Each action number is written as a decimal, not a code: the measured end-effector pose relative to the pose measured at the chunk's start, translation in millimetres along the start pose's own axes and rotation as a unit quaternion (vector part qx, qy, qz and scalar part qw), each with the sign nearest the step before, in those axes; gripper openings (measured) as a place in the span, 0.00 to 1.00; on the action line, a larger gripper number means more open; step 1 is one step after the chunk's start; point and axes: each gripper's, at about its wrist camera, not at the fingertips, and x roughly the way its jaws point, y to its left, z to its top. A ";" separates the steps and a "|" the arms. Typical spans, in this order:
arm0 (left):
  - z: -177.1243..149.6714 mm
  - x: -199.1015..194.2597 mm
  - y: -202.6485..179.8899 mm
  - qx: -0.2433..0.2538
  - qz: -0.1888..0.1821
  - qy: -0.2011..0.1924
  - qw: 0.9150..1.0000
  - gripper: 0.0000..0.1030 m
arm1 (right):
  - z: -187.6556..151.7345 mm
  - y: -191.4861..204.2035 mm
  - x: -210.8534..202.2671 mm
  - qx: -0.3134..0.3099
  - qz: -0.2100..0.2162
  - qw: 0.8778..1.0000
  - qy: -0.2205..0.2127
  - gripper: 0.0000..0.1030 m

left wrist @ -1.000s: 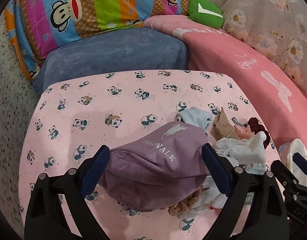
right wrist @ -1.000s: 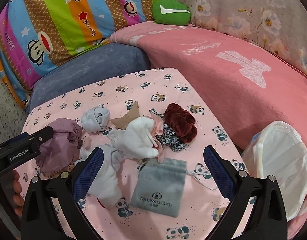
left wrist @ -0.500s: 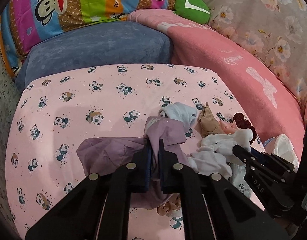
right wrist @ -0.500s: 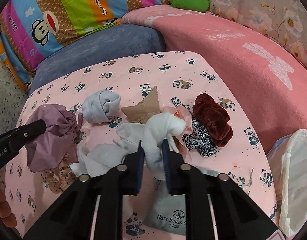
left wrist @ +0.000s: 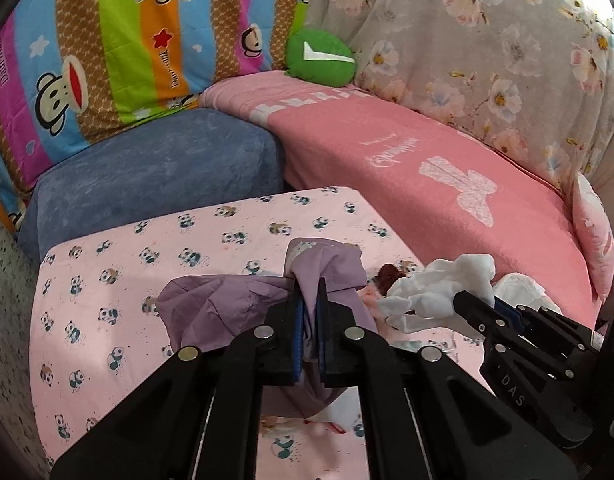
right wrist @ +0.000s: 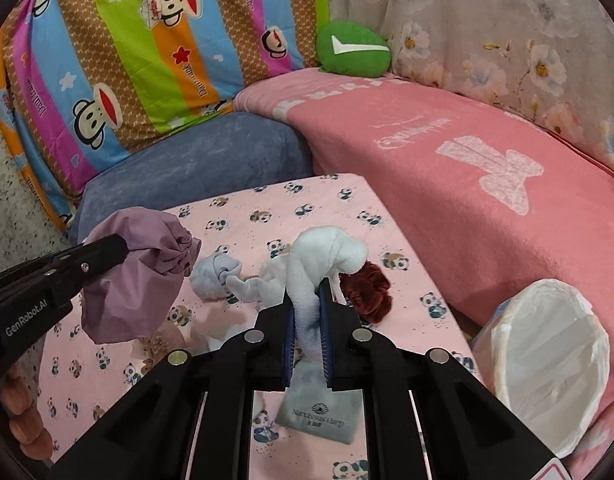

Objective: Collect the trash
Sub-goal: 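Carry the purple cap and white glove over the white trash bin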

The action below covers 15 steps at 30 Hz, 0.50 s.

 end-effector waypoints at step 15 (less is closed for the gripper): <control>-1.6 17.2 -146.3 0.097 -0.121 0.012 0.988 0.05 | -19.5 -150.2 -77.2 0.103 -0.107 0.988 -0.032 0.11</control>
